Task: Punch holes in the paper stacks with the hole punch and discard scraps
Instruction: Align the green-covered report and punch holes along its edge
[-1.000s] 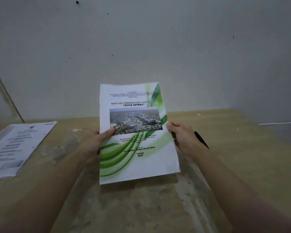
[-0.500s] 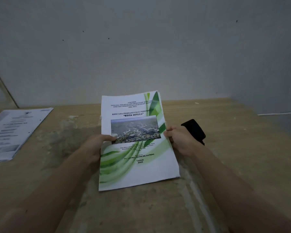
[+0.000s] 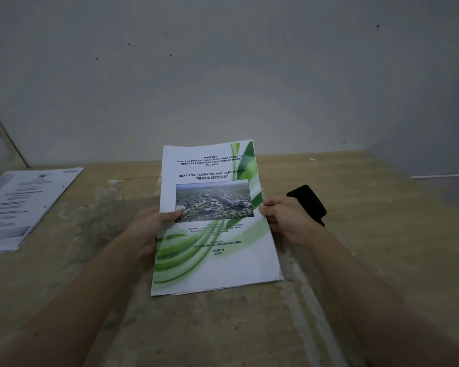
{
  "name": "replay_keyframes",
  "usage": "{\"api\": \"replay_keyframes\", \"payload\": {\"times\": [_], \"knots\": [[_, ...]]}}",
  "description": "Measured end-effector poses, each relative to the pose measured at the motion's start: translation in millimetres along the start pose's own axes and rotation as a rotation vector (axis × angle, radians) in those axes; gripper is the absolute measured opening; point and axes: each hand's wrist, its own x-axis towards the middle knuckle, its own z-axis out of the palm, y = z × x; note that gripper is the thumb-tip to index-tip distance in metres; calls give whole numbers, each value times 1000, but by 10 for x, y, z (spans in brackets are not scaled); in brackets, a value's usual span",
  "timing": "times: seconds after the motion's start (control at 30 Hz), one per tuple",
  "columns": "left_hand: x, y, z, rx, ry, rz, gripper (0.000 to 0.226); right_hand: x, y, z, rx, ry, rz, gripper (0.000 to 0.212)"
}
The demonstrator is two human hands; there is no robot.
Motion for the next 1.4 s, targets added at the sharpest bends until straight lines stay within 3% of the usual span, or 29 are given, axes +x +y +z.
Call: {"api": "replay_keyframes", "payload": {"times": [0.27, 0.73, 0.97, 1.07, 1.13, 1.4], "knots": [[-22, 7, 32, -2, 39, 38, 10, 51, 2, 26, 36, 23, 13, 15], [29, -31, 64, 87, 128, 138, 10, 108, 24, 44, 13, 62, 39, 20], [80, 96, 83, 108, 208, 98, 6, 62, -81, 18, 42, 23, 31, 24], [107, 149, 116, 44, 112, 80, 22, 45, -126, -10, 39, 22, 8, 18], [119, 123, 131, 20, 62, 63, 20, 39, -138, -41, 35, 23, 4, 20], [233, 5, 187, 197, 115, 200, 20, 46, -155, -171, -13, 42, 1, 20]]}}
